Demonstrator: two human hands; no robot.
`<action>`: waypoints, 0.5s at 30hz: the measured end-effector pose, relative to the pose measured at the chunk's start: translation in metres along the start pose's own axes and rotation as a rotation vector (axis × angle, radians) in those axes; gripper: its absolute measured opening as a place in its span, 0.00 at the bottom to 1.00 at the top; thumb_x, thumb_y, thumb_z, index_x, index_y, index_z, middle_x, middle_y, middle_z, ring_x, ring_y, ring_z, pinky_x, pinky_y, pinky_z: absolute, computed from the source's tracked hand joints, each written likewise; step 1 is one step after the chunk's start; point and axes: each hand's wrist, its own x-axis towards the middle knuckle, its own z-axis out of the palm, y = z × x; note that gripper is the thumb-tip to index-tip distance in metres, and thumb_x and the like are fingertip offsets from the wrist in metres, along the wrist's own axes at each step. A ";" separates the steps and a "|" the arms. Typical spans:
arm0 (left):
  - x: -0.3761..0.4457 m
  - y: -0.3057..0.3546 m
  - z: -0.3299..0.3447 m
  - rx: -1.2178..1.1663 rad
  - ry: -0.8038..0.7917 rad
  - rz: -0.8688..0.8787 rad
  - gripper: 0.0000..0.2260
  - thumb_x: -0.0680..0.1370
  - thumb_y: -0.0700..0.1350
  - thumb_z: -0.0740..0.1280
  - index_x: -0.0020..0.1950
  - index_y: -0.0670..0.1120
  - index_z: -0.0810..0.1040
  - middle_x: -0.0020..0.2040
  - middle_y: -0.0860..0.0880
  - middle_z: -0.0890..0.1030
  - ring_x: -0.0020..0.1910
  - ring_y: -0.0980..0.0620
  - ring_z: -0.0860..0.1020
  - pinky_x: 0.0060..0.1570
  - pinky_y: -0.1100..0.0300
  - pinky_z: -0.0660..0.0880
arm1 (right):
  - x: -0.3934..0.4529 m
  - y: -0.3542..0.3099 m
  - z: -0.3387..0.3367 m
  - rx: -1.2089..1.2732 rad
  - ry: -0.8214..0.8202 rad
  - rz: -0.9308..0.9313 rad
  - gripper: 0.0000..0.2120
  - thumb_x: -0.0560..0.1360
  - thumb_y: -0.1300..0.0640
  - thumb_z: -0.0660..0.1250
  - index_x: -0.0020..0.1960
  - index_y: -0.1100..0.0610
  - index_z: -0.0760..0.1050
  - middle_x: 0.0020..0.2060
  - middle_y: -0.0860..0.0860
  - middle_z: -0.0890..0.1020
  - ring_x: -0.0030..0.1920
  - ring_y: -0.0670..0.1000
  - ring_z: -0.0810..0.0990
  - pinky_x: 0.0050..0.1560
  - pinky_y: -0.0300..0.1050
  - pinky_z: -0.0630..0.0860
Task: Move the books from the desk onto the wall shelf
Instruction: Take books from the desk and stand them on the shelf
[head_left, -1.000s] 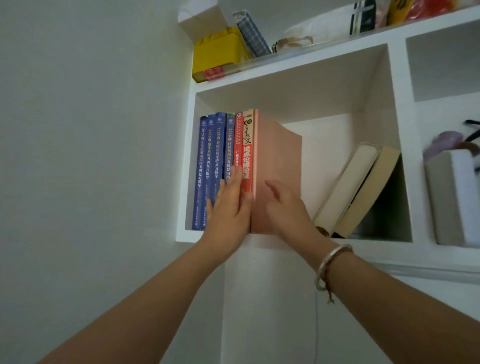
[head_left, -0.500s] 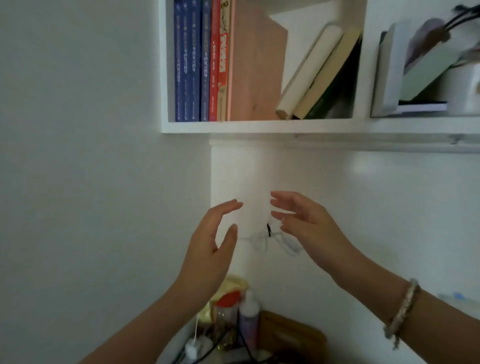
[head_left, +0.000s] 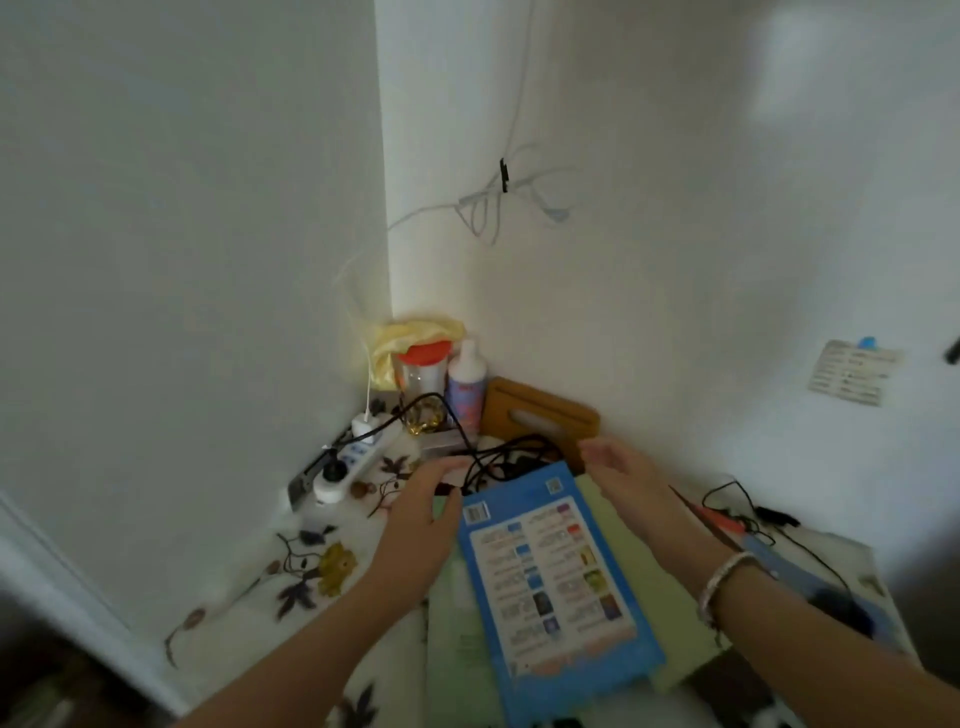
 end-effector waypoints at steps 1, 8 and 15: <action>-0.005 -0.012 0.008 -0.018 -0.030 -0.085 0.13 0.81 0.41 0.59 0.63 0.52 0.73 0.59 0.52 0.77 0.58 0.56 0.76 0.52 0.67 0.75 | 0.002 0.013 0.001 -0.002 -0.005 0.061 0.16 0.79 0.60 0.60 0.66 0.54 0.71 0.61 0.50 0.76 0.55 0.49 0.75 0.51 0.45 0.71; -0.033 -0.051 0.051 0.006 -0.245 -0.451 0.16 0.82 0.40 0.56 0.69 0.49 0.68 0.61 0.55 0.71 0.56 0.58 0.69 0.50 0.68 0.73 | 0.024 0.082 0.015 -0.016 -0.121 0.533 0.19 0.77 0.56 0.63 0.65 0.63 0.68 0.63 0.60 0.75 0.56 0.58 0.77 0.59 0.55 0.74; -0.035 -0.069 0.060 -0.079 -0.339 -0.589 0.20 0.81 0.38 0.57 0.74 0.46 0.62 0.70 0.48 0.69 0.67 0.49 0.70 0.64 0.54 0.73 | 0.033 0.091 0.023 -0.014 -0.176 0.560 0.22 0.77 0.59 0.66 0.66 0.69 0.68 0.53 0.61 0.81 0.46 0.58 0.80 0.42 0.51 0.79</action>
